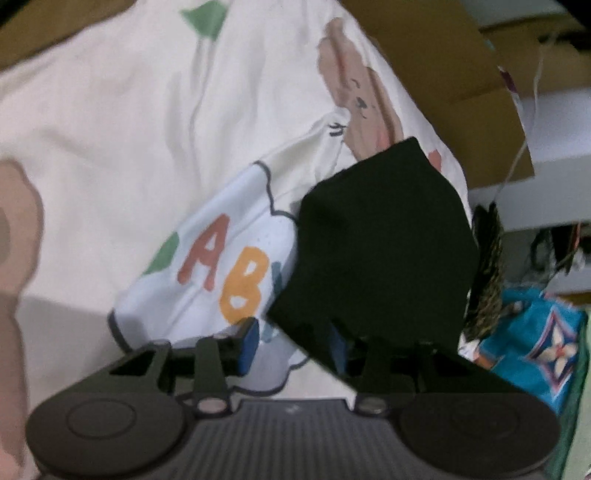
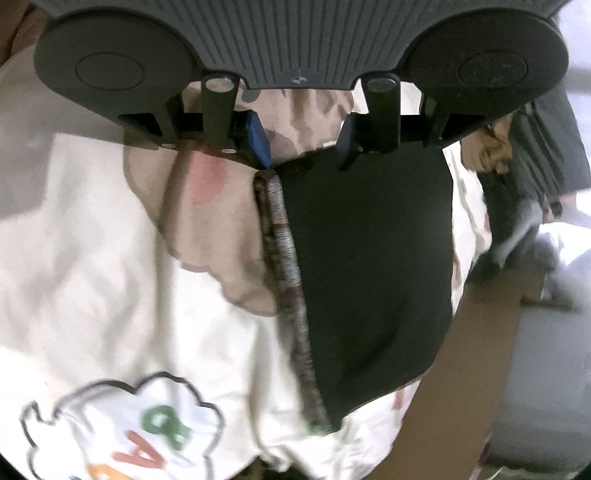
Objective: Fold clothes
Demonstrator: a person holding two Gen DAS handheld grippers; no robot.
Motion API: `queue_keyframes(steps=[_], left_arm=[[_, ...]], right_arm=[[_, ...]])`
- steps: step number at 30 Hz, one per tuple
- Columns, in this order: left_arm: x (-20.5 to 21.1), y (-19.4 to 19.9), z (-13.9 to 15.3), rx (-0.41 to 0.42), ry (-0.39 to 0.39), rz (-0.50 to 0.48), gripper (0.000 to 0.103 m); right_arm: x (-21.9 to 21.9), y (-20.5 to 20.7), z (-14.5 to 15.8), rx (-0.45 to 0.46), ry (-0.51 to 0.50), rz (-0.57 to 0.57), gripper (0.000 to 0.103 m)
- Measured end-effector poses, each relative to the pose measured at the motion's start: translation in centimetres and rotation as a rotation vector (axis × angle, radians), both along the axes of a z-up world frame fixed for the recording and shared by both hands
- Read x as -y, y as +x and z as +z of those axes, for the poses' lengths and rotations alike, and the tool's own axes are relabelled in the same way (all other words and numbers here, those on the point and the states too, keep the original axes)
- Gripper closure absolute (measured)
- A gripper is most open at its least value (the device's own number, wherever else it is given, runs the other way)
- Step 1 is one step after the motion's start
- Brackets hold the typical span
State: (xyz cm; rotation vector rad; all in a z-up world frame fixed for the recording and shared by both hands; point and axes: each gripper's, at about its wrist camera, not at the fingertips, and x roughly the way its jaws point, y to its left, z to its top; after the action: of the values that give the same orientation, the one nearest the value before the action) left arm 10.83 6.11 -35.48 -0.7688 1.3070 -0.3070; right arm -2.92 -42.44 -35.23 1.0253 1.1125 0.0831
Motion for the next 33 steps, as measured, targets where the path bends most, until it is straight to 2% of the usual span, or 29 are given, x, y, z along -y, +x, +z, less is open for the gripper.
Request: queue_keyframes(steps=[5,8,11,17,21,29,33], left_arm=[[-0.4,0.3,-1.8,-0.001,-0.102,0.067,0.059],[-0.7,0.5,-2.9,0.044,-0.173,0.054,0.057],[-1.4,0.8,-4.0,0.037,-0.254,0.058,0.057],[-1.0,1.0,-3.6,0.044,-0.342,-0.036,0.056],[-0.6,1.0,-3.3,0.051,-0.339,-0.053,0.054],[-0.1,2.1,-3.2,0.055,-0.332,-0.059,0.052],[0.7,3.6,-4.1,0.018,-0.335,-0.105,0.052]], right_arm=[[0.9,-0.3,-1.5,-0.014,0.077,-0.108,0.057],[1.0,-0.4,-2.2,-0.011,0.115,-0.148,0.058],[1.1,-0.5,-2.4,0.002,0.129,-0.155,0.058],[1.6,-0.4,-2.0,0.039,0.157,-0.152,0.059],[1.2,-0.1,-1.4,0.079,0.192,-0.146,0.059],[0.1,-0.3,-3.2,-0.001,0.215,-0.110,0.059],[-0.4,-0.3,-3.4,-0.011,0.223,-0.102,0.058]])
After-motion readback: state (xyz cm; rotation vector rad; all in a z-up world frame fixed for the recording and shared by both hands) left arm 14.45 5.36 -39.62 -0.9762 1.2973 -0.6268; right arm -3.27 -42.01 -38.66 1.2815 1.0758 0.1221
